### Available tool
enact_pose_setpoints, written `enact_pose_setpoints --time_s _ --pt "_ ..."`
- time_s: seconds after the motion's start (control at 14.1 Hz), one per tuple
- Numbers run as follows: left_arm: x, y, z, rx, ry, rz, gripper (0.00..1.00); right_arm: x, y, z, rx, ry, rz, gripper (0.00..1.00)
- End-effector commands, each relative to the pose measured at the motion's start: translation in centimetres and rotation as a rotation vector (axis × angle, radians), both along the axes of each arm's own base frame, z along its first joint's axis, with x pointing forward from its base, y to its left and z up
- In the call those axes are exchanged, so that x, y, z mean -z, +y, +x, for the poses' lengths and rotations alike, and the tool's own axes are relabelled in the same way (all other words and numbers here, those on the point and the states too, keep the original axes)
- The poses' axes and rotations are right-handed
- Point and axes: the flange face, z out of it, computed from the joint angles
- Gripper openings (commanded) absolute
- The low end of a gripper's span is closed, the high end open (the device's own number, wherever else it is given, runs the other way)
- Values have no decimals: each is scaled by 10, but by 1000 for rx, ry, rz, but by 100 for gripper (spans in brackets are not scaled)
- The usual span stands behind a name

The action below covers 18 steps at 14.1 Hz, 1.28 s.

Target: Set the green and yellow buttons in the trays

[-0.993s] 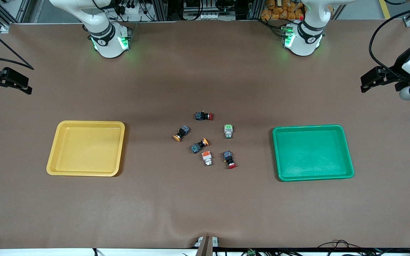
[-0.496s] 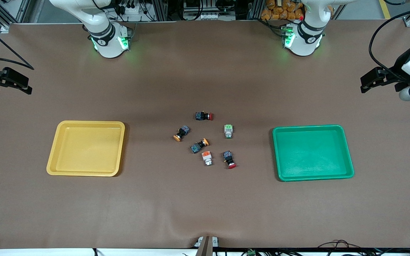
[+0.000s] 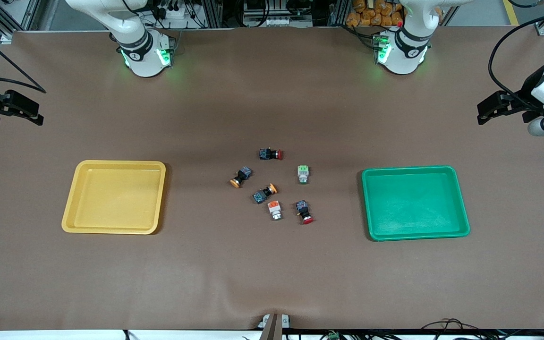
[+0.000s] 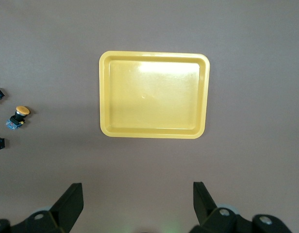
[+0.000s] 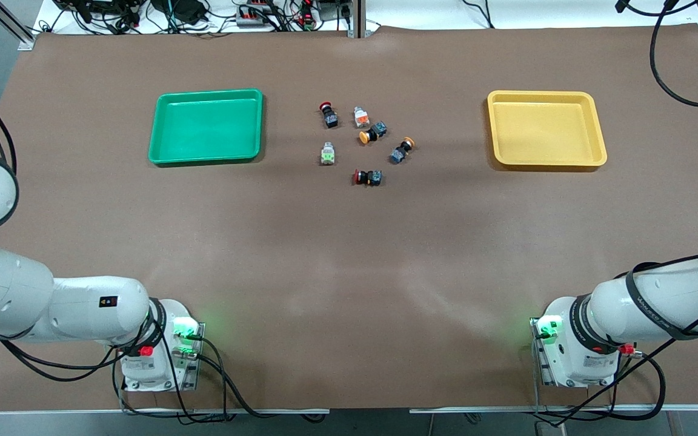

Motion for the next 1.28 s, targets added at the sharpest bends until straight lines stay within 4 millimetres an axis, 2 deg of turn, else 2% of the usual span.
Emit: enact_pose_setpoints --time_s 0.0,0.14,0.5,0.71,0.92,1.21 --pt "5 -10 -1 -23 23 -5 100 7 -3 2 19 16 -17 100" --pt "8 -13 -1 -25 29 -4 100 11 -5 4 25 20 -18 100" --pt "15 -19 0 -17 35 -3 100 48 1 27 125 62 -19 100" --pt "25 -29 -1 1 47 -2 100 72 0 39 131 97 -23 100" --pt "33 -34 0 8 51 -1 100 82 0 44 144 111 -28 100" --pt "46 -48 0 -13 57 1 100 111 2 61 207 119 -23 100"
